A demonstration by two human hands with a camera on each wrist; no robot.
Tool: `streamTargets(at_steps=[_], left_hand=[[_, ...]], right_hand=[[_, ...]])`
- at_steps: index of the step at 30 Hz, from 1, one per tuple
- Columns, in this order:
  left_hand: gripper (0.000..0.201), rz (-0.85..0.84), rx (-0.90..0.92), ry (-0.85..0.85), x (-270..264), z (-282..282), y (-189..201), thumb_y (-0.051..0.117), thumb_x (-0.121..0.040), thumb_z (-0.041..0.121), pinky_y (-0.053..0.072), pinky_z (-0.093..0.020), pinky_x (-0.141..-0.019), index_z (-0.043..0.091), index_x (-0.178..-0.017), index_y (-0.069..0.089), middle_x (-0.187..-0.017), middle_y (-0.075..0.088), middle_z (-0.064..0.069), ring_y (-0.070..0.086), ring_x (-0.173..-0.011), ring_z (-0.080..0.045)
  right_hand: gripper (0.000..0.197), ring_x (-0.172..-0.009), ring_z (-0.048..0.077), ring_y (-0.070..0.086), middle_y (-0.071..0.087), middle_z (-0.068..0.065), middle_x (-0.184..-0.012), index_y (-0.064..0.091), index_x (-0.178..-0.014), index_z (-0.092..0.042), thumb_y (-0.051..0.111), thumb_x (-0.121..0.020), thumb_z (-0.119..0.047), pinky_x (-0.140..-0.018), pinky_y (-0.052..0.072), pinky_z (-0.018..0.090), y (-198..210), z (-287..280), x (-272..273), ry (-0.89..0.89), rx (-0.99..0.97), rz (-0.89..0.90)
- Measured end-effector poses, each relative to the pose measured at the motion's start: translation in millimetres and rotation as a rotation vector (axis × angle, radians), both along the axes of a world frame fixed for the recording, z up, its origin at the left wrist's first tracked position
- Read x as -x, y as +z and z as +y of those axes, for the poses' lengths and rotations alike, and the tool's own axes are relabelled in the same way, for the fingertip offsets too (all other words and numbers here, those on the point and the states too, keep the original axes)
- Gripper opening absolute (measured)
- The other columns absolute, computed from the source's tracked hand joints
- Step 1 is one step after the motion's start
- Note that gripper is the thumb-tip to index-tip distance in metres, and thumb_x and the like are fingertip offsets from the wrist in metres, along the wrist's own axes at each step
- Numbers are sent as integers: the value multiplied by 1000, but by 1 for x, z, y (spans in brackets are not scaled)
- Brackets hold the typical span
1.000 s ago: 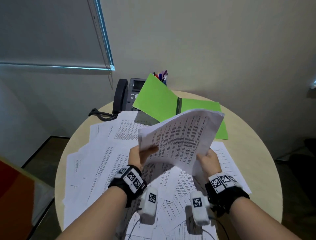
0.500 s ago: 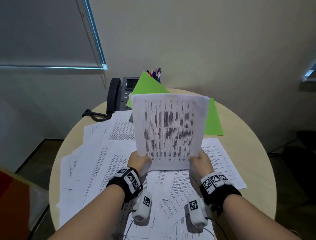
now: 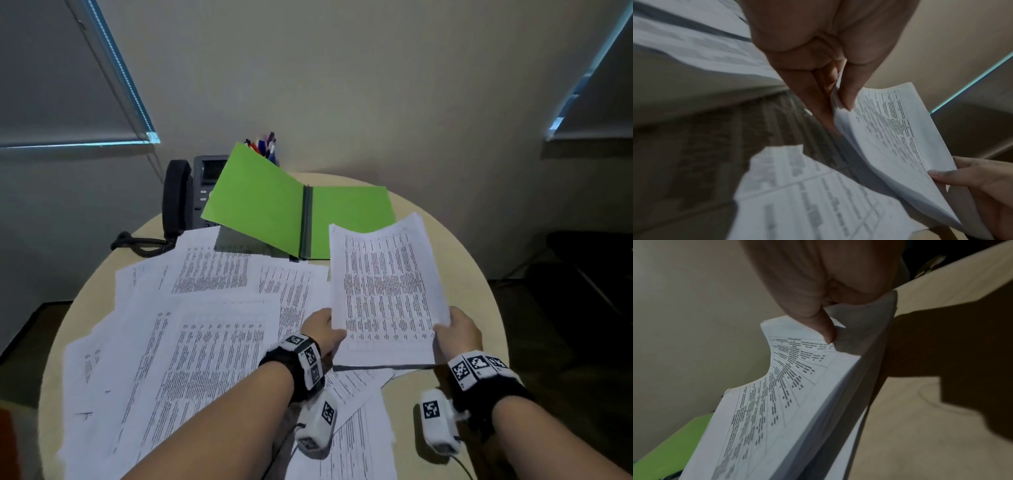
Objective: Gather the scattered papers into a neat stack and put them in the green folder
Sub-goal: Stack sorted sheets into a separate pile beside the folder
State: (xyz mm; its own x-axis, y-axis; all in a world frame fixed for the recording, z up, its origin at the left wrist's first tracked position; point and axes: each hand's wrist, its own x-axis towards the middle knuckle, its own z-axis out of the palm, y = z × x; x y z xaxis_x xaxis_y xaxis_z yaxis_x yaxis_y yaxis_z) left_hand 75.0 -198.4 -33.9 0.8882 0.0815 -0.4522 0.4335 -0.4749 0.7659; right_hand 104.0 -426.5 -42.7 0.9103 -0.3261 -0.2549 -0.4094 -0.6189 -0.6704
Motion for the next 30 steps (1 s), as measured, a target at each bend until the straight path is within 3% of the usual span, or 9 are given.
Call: streamTargets(at_steps=[4,6,8,10,13,15,17,25,30], left_hand=[[29,13,-20,-18,-22,-26,-4,62,-85,9,47,-38,-91,3,-113,57,-116,61,-26,57,-110,-38],[37,56,-54,-51,-25,-36,-9,63,-83,6,48,-35,-89,5,-120,54,-106,61,-18,59,-107,-33],[41,82,-52,-25,-25,-42,-16,62,-83,2,51,-32,-78,7,-122,52,-94,54,-7,59,-90,-25],[40,73,-6,17,-23,-44,-18,61,-81,-2,45,-23,-62,11,-118,50,-88,50,-4,49,-80,-19],[36,16,55,71,-11,-33,-12,62,-79,5,48,-26,-77,14,-112,50,-92,51,-3,52,-86,-24],[38,-31,70,123,3,-19,-7,62,-81,11,50,-33,-92,14,-118,53,-102,58,-6,59,-99,-23],[34,-87,30,146,19,0,-4,62,-85,13,49,-32,-91,13,-118,56,-104,62,-6,60,-96,-18],[30,-176,-361,314,72,102,-20,62,-80,10,49,-30,-88,15,-109,66,-113,66,-6,61,-103,-22],[64,166,-638,397,110,175,-31,64,-74,28,39,-46,-105,19,-135,45,-140,42,-14,39,-129,-32]], right_hand=[[25,-79,26,45,62,24,-109,56,-106,1,40,-87,6,-72,36,28,1,-26,-15,-28,100,44],[15,-78,28,45,60,25,-105,51,-95,-3,40,-88,5,-70,36,29,-3,-37,-21,-14,153,90],[10,-79,31,48,60,25,-104,48,-91,-5,43,-87,3,-69,38,31,-7,-44,-25,-10,211,117],[23,-95,37,55,59,24,-114,53,-105,-5,52,-83,0,-78,47,36,-10,-47,-26,-11,277,117],[51,-119,41,45,48,20,-131,46,-130,-10,61,-81,-6,-100,41,45,-7,-44,-20,-29,342,122],[51,-122,38,42,46,17,-134,47,-130,-12,62,-81,-10,-103,37,44,0,-35,-13,21,340,76],[46,-122,36,41,46,16,-133,50,-128,-13,60,-83,-10,-104,34,41,4,-22,-1,103,310,38],[30,-99,11,50,49,-2,-109,55,-121,-9,51,-91,-10,-87,37,21,13,64,56,412,-17,-73],[40,-83,13,56,57,1,-95,50,-124,-13,62,-87,-16,-79,50,25,13,127,73,452,-284,172]])
